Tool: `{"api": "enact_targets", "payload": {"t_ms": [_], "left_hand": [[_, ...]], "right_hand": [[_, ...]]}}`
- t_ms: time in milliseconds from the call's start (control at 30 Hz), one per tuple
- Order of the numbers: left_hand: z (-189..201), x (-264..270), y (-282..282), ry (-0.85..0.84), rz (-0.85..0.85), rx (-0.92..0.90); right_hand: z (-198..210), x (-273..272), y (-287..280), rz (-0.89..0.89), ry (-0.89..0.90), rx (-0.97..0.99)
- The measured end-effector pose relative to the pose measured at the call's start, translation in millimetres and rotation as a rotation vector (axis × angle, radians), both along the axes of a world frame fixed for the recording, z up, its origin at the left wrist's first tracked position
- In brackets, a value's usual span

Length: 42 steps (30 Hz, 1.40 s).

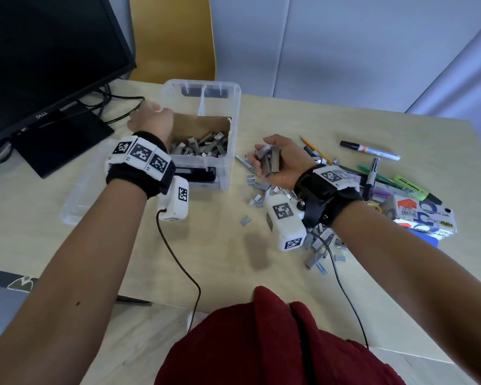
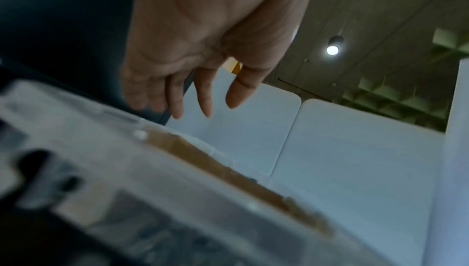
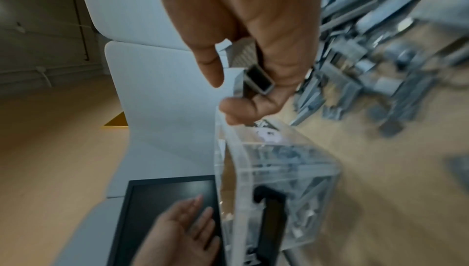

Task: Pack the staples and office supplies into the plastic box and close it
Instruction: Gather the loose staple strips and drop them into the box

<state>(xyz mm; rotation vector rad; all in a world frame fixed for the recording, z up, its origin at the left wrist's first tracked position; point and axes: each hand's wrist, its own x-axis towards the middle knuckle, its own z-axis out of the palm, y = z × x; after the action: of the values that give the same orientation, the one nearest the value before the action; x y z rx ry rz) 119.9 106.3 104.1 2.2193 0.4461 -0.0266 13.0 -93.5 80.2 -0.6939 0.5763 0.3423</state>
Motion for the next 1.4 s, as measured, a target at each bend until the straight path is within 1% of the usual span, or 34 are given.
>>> {"api": "enact_targets", "payload": {"t_ms": [67,167,233,367,467,500,567,600,667,733,833,900,967,1033,1100,1133,1200,1267,1333,1367,1400], "left_hand": [[-10.2,-4.0,14.2,0.027,-0.01,0.058],[-33.1,-16.9,26.4,0.009,-0.03,0.02],[-42.2,-22.5,29.5,-0.029,-0.021,0.022],[-45.4,-21.7,31.6,-0.032,-0.018,0.019],[-45.7,-21.1,33.2,-0.042,-0.031,0.027],[-46.6,-20.4,34.0,-0.034,-0.035,0.031],[-47.3,-20.0,34.9,-0.021,-0.039,0.042],[-48.0,-19.3,35.2,-0.023,-0.034,0.051],[-49.5,-18.5,34.1,-0.024,-0.025,0.076],[-50.0,-19.6,32.3,-0.037,-0.022,0.123],[-47.9,-19.8,29.4,-0.121,-0.066,0.204],[-47.1,-21.4,24.6,-0.188,-0.121,0.317],[-44.4,-29.1,13.2,-0.29,-0.189,0.372],[-42.1,-40.1,-4.4,-0.427,-0.261,0.356],[-42.2,-52.3,-25.0,-0.568,-0.376,0.286],[-42.9,-58.5,-35.6,-0.616,-0.451,0.233],[-45.1,-71.9,-55.0,-0.664,-0.625,0.16],[-51.8,-87.9,-71.3,-0.678,-0.802,0.156],[-66.8,-99.3,-81.2,-0.667,-0.913,0.19],[-74.1,-103.6,-83.7,-0.612,-0.936,0.224],[-80.4,-106.9,-84.3,-0.505,-0.935,0.281]], "right_hand": [[11.9,11.9,17.4,-0.019,-0.01,0.049],[25.4,31.5,46.1,0.0,-0.024,0.086],[29.7,45.0,63.1,0.01,-0.006,0.016],[30.5,62.6,89.4,0.045,0.019,-0.104],[24.6,71.6,101.7,0.033,0.028,-0.275],[18.7,76.8,102.6,0.029,0.028,-0.282],[10.7,80.8,100.1,-0.005,0.053,-0.262],[9.6,79.9,97.6,0.006,0.051,-0.246],[14.8,74.2,93.4,0.066,0.006,-0.212],[13.9,71.0,83.5,0.143,-0.062,-0.239],[17.7,60.4,57.2,0.217,-0.13,-0.322],[15.7,51.9,33.3,0.189,-0.149,-0.347],[8.3,43.4,10.1,0.136,-0.128,-0.385],[-1.1,35.2,-8.0,0.126,-0.099,-0.503],[-12.4,26.7,-20.6,0.209,-0.062,-0.747],[-17.8,21.2,-25.2,0.309,-0.055,-0.91],[-33.7,12.1,-33.8,0.562,-0.115,-1.231],[-48.2,3.0,-39.6,0.713,-0.199,-1.449],[-57.0,-4.7,-39.6,0.839,-0.288,-1.586],[-60.5,-8.2,-39.0,0.897,-0.322,-1.627],[-64.1,-10.4,-38.0,0.948,-0.363,-1.666]]}}
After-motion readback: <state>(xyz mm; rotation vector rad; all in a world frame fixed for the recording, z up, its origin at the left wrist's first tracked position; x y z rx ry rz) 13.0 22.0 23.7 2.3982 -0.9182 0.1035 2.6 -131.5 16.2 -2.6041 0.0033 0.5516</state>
